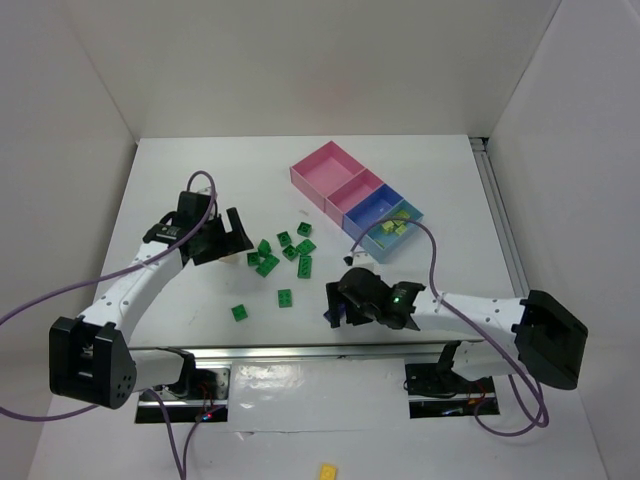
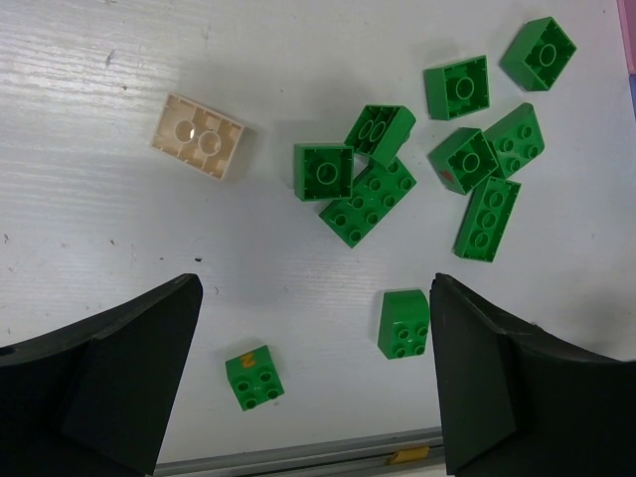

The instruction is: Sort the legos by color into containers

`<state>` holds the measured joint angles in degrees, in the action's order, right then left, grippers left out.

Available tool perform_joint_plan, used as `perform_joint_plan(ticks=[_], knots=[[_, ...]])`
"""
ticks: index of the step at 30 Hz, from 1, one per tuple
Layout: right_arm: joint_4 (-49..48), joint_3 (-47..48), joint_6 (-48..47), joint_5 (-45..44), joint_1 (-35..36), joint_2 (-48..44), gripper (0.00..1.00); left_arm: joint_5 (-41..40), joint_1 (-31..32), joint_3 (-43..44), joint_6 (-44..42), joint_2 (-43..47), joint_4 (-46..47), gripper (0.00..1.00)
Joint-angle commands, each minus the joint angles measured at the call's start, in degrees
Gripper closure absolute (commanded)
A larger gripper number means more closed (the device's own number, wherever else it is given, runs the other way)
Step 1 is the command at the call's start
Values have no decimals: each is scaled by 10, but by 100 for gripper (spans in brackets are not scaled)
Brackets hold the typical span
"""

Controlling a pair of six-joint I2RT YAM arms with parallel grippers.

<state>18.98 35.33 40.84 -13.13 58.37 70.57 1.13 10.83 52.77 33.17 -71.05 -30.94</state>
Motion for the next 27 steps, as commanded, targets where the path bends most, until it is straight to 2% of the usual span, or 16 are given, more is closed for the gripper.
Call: perform_joint_plan(ticks=[1,10,19,22,24,27], knots=[[-25,-6,86,29,12,-11,4,-6,3,17,-6,-1,-2,2],[-55,35,48,56,12,109,7,-6,14,23,0,-12,-2,2],[4,136,11,-21,12,207,17,-6,14,34,0,-23,-2,2],[35,164,21,-52,24,239,26,-11,14,39,0,-30,-2,2],[54,190,21,-73,34,264,39,-11,14,44,-6,-30,-2,2],[97,223,33,-120,58,289,51,-11,14,50,-6,-35,-2,2]])
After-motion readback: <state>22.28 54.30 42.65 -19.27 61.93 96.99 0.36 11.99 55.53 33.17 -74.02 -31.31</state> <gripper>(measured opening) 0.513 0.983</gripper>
